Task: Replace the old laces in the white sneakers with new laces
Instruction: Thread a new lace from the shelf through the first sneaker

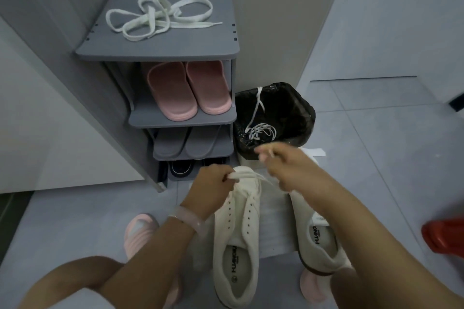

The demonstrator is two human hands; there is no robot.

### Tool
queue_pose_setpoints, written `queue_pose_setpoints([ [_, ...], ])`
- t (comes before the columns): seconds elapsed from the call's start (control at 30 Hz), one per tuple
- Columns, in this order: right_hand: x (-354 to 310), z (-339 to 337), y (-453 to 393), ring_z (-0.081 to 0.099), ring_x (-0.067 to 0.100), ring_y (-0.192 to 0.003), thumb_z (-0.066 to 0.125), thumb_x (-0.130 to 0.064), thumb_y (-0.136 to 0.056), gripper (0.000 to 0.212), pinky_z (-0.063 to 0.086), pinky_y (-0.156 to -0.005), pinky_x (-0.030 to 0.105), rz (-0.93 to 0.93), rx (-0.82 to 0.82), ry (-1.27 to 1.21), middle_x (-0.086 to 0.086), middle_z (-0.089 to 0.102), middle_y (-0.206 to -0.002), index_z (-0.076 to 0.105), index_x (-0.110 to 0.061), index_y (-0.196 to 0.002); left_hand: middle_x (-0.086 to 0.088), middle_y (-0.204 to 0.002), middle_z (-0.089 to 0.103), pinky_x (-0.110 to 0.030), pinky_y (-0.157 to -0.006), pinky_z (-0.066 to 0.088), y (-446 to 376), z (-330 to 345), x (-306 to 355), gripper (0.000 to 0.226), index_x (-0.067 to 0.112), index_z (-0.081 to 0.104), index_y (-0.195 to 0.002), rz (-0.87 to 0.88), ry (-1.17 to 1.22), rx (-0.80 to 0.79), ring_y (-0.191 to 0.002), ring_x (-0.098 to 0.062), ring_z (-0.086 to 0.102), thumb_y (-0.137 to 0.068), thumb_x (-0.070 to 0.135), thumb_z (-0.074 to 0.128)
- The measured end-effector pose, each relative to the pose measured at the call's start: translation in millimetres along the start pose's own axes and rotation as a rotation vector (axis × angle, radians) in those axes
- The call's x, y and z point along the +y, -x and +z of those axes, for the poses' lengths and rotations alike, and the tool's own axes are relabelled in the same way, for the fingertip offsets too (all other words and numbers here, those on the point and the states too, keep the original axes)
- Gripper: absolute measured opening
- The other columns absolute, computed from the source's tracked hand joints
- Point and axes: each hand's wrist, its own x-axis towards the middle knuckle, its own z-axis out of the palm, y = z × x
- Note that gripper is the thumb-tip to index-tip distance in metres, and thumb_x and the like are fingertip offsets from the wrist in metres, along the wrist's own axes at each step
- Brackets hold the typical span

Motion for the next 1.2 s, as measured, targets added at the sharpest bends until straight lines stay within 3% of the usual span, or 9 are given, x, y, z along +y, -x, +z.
queue_pose_setpoints([
  [0.13, 42.1, 42.1, -19.1, 0.048, -0.002, -0.068, 0.051, -0.026, -0.094, 0.017, 0.041, -0.060, 0.013, -0.027, -0.254, 0.383, -0.012, 0.053, -0.082, 0.059, -0.021, -0.109, 0.002, -0.077, 0.064, -0.006, -0.065, 0.040, 8.8, -3.4, 10.8, 0.018, 0.008, 0.070, -0.088, 0.067, -0.001, -0.006, -0.066, -0.003, 0.053, -0.085, 0.002, 0.054],
  [0.27, 60.5, 56.8, -27.7, 0.051, 0.011, -0.072, 0.039, -0.020, -0.099, 0.026, 0.039, -0.058, 0.017, 0.076, -0.063, 0.327, -0.005, 0.055, -0.078, 0.063, -0.017, -0.088, -0.001, -0.091, 0.066, -0.031, -0.081, 0.049, 18.5, -7.2, 0.8, 0.017, 0.014, 0.057, -0.105, -0.014, -0.062, -0.005, -0.088, -0.015, 0.061, -0.088, 0.014, 0.056],
  [0.47, 56.1, 57.3, -31.9, 0.049, 0.009, -0.072, 0.040, -0.022, -0.099, 0.024, 0.035, -0.063, 0.020, 0.009, -0.008, 0.311, -0.011, 0.050, -0.071, 0.058, -0.017, -0.083, 0.001, -0.153, 0.026, -0.029, -0.118, 0.017, 39.4, 21.8, -24.4, 0.045, 0.017, 0.040, -0.140, 0.371, -0.309, -0.575, -0.141, -0.013, 0.023, -0.098, 0.030, 0.030],
  [0.6, 55.3, 68.9, -23.5, 0.051, 0.010, -0.071, 0.039, -0.020, -0.099, 0.030, 0.035, -0.068, 0.023, -0.072, 0.036, 0.336, -0.001, 0.056, -0.076, 0.062, -0.002, -0.092, 0.007, -0.155, 0.017, -0.025, -0.116, 0.019, 43.0, 29.9, -30.9, 0.043, 0.025, 0.028, -0.144, 0.279, -0.191, -0.553, -0.142, -0.009, 0.018, -0.101, 0.021, 0.031],
  [0.8, -6.5, 46.2, -1.4, 0.039, 0.002, -0.046, 0.043, -0.016, -0.097, 0.030, 0.031, -0.050, 0.014, -0.404, 0.174, -0.043, -0.012, 0.042, -0.049, 0.052, -0.022, -0.069, 0.014, -0.154, 0.003, -0.023, -0.116, -0.005, 38.8, 43.5, -37.5, 0.044, 0.027, 0.018, -0.146, 0.231, -0.240, -0.615, -0.133, 0.006, -0.008, -0.102, 0.025, 0.023],
  [0.9, -8.8, 44.3, 6.6, 0.035, 0.001, -0.047, 0.041, -0.018, -0.098, 0.031, 0.031, -0.049, 0.017, -0.311, 0.086, -0.229, -0.012, 0.041, -0.048, 0.053, -0.018, -0.069, 0.021, -0.145, 0.013, -0.015, -0.111, -0.001, 38.7, 43.2, -36.9, 0.042, 0.024, 0.030, -0.143, 0.210, -0.125, -0.564, -0.131, 0.008, 0.001, -0.102, 0.024, 0.029],
  [1.0, -1.3, 37.2, 1.1, 0.037, 0.001, -0.044, 0.042, -0.019, -0.098, 0.030, 0.033, -0.049, 0.016, -0.167, 0.010, -0.133, -0.011, 0.040, -0.050, 0.055, -0.014, -0.071, 0.008, -0.113, 0.061, -0.014, -0.092, 0.039, 32.3, 30.4, -24.6, 0.023, 0.011, 0.068, -0.107, -0.091, 0.255, -0.262, -0.107, -0.005, 0.054, -0.095, 0.016, 0.049],
  [1.1, 22.7, 38.1, -6.0, 0.055, -0.003, -0.062, 0.041, -0.023, -0.098, 0.029, 0.042, -0.060, 0.013, -0.109, 0.000, 0.316, -0.008, 0.059, -0.067, 0.061, -0.008, -0.083, -0.010, -0.063, 0.055, -0.026, -0.055, 0.046, 17.9, 14.0, -36.3, 0.028, 0.004, 0.057, -0.065, -0.685, 0.679, 0.241, -0.055, -0.020, 0.051, -0.092, 0.005, 0.049],
  [1.2, 54.4, 62.4, -6.0, 0.061, 0.024, -0.091, 0.037, -0.026, -0.098, 0.029, 0.044, -0.073, 0.030, -0.153, -0.116, 0.550, 0.009, 0.066, -0.098, 0.059, -0.007, -0.098, -0.015, -0.069, 0.054, -0.029, -0.050, 0.045, 18.6, 14.2, -45.5, 0.031, 0.000, 0.052, -0.075, -1.089, 0.902, 0.100, -0.060, -0.025, 0.052, -0.097, 0.019, 0.042],
])
